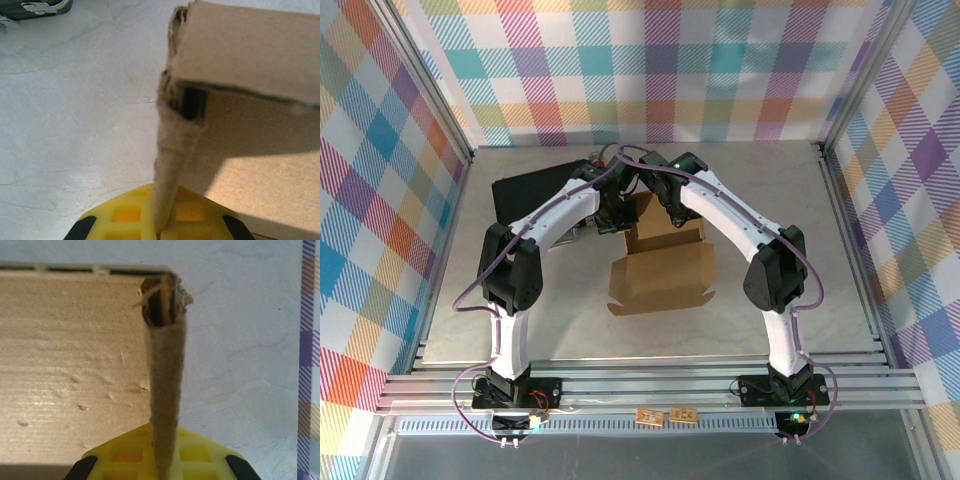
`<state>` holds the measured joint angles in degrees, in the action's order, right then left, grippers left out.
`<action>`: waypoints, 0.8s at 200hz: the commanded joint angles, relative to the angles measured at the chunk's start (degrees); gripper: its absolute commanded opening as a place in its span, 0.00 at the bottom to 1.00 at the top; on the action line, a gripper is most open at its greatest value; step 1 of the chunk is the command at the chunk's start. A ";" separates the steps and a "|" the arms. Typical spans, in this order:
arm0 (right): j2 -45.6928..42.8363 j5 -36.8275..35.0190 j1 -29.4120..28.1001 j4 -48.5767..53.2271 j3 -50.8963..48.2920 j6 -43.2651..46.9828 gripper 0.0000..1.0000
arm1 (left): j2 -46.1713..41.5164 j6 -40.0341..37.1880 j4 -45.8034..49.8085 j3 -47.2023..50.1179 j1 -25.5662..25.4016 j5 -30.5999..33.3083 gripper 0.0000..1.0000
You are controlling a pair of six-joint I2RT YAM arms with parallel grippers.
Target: Fold the paper box
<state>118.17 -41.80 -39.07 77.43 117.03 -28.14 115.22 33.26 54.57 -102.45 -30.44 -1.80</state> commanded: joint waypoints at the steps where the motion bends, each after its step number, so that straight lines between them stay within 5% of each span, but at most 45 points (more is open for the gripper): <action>1: 2.33 -5.77 0.33 7.76 1.78 -2.55 0.00 | 1.06 1.11 5.48 -2.09 0.38 5.95 0.00; 32: 1.95 -6.07 0.46 7.55 1.71 -3.02 0.00 | 1.03 1.11 6.52 -4.24 0.38 4.93 0.00; 55: 0.23 -1.21 2.66 6.29 0.58 -3.84 0.00 | -0.65 1.50 8.88 -7.61 0.37 4.54 0.32; 77: -2.11 5.38 6.52 4.39 -1.46 -4.80 0.00 | -4.14 2.81 11.25 -10.89 0.80 4.62 0.47; 114: -4.65 10.93 12.16 2.25 -4.21 -6.69 0.00 | -13.38 12.02 13.68 -9.14 2.40 2.55 0.48; 160: -5.58 12.68 15.24 0.22 -7.15 -9.73 0.00 | -22.88 40.95 18.82 1.18 -5.31 -0.62 0.42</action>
<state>114.54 -31.86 -23.99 78.48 111.31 -34.65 95.44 55.07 68.07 -108.03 -30.06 0.69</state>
